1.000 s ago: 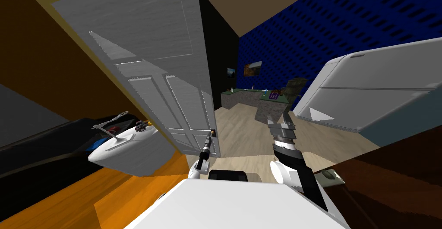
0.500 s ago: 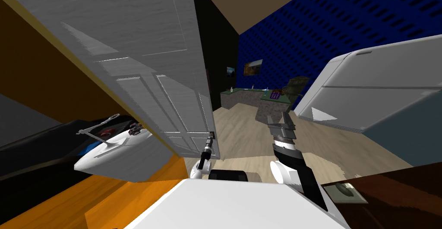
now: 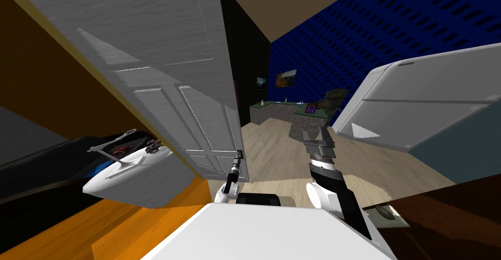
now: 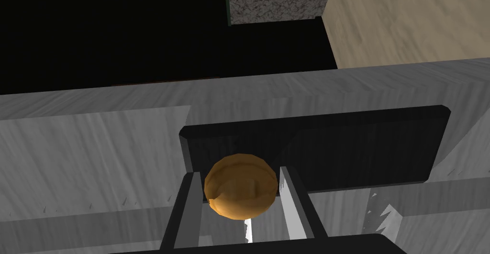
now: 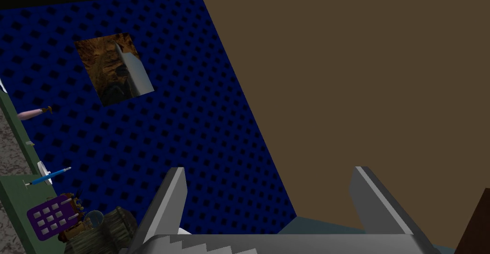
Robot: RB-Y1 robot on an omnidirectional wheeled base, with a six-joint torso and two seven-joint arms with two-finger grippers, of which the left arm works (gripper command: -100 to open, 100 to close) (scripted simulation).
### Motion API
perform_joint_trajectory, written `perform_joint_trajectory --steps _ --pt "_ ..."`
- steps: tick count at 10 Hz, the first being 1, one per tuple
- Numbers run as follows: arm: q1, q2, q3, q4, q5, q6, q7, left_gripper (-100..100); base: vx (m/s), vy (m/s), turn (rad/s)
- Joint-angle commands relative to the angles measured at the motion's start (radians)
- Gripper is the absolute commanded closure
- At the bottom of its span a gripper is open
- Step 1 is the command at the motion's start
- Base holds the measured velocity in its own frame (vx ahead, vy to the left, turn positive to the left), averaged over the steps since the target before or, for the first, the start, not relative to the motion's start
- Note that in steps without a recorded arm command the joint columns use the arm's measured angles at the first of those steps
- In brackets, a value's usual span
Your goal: Push the door open
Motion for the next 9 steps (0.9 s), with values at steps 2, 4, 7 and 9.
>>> perform_joint_trajectory --steps 2,4,7,9 --pt "-0.017 0.026 0.03 0.013 0.016 -0.005 -0.008 100 0.146 -0.091 0.051" --pt "-0.02 0.036 0.049 0.013 0.028 -0.003 -0.013 100 0.201 -0.093 0.056" --pt "-0.025 0.037 0.08 0.014 0.046 -0.001 -0.021 100 0.182 -0.063 0.049" --pt "-0.027 0.028 0.098 0.014 0.057 0.001 -0.025 100 0.191 -0.085 0.074"
